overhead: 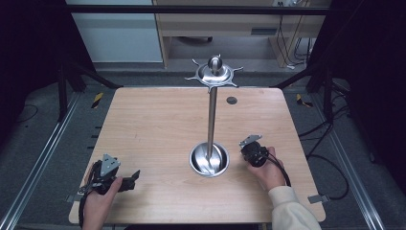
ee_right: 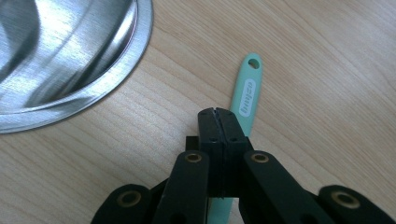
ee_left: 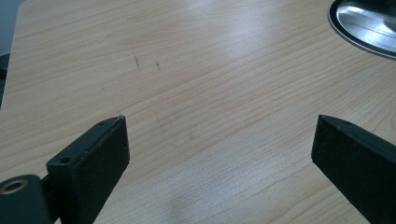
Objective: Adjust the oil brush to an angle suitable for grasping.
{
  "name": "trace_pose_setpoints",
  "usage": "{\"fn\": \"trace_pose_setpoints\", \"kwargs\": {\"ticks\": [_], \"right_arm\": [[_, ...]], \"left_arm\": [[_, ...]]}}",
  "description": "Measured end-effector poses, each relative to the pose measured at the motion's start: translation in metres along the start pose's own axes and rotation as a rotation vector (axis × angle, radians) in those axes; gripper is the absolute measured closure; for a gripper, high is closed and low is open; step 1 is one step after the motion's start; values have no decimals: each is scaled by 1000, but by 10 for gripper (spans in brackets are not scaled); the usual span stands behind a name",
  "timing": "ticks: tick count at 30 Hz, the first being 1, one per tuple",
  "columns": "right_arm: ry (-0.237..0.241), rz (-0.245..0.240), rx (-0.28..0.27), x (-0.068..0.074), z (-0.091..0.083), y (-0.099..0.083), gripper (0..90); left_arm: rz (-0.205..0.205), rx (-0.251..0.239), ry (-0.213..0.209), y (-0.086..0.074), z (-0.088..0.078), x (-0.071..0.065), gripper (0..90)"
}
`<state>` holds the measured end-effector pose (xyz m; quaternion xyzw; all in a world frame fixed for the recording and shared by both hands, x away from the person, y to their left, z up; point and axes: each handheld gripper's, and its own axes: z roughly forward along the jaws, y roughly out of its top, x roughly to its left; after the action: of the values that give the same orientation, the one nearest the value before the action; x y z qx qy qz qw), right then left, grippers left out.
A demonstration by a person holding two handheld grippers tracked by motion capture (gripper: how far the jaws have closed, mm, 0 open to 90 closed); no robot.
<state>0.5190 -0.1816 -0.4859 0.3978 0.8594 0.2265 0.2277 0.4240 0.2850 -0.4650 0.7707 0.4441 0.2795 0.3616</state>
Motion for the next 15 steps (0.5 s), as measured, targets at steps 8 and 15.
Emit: {"fn": "trace_pose_setpoints", "kwargs": {"ticks": [8,15], "right_arm": [[-49,20,28,-2,0,-1,900],[17,127,2,-10,-15,0,870]], "left_arm": [[0,-1,-1,0,0,0,38],[1,7,6,-2,-1,0,37]]}}
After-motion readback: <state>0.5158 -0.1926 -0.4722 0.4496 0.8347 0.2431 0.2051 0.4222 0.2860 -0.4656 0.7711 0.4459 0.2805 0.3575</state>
